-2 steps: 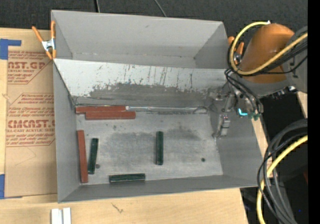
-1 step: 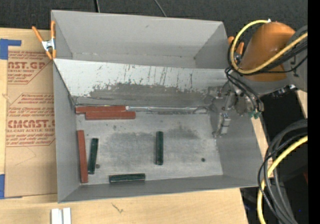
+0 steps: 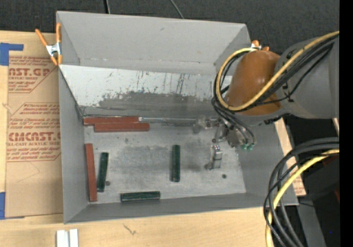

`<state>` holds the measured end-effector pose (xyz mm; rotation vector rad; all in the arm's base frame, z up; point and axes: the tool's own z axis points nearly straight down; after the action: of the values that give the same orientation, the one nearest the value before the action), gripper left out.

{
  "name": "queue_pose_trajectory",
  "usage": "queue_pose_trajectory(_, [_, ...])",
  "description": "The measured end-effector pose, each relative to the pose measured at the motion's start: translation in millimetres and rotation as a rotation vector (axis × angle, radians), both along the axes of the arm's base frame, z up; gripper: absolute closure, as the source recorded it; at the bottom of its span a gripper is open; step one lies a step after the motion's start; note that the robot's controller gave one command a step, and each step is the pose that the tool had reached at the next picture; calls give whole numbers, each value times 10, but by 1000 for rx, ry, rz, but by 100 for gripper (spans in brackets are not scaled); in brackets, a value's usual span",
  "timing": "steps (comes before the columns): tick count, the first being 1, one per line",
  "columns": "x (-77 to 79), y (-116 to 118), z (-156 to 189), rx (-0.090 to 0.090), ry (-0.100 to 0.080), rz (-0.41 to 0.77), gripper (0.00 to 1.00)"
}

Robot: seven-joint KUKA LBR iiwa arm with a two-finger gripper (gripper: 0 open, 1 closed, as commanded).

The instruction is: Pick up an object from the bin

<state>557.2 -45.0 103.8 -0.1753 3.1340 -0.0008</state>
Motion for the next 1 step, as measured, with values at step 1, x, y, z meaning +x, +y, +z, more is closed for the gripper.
queue_pose_trajectory(1, [185, -6, 125, 3, 2, -58, 0])
